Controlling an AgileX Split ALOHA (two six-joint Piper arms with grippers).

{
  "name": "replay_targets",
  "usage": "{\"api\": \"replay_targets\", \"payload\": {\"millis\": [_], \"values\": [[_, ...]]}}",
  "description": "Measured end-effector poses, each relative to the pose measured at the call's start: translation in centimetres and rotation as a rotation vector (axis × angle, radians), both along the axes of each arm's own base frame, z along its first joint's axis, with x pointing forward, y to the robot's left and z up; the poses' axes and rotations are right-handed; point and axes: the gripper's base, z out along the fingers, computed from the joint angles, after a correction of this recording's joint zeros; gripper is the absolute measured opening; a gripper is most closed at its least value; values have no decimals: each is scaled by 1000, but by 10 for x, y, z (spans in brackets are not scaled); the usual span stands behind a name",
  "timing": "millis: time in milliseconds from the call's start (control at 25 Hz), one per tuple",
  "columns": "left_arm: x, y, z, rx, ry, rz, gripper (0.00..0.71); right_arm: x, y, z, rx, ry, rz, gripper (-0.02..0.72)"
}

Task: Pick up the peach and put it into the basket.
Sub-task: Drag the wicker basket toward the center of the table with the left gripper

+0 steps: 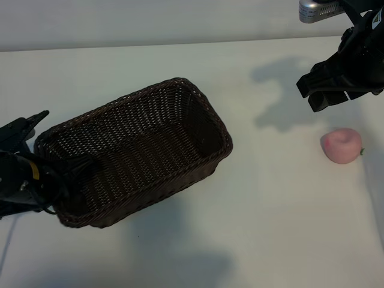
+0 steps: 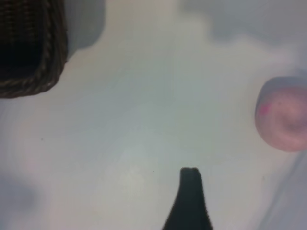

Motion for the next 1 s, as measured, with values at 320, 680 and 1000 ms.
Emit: {"api": "replay_targets", "payload": {"millis": [320, 680, 1000], "values": [[6, -8, 3, -89, -75, -32, 156, 0, 0, 0, 0, 0, 0, 558], [2, -9, 24, -131, -200, -60, 156, 0, 0, 0, 0, 0, 0, 558], [1, -9, 38, -168, -277, -46, 156, 0, 0, 0, 0, 0, 0, 558]]}}
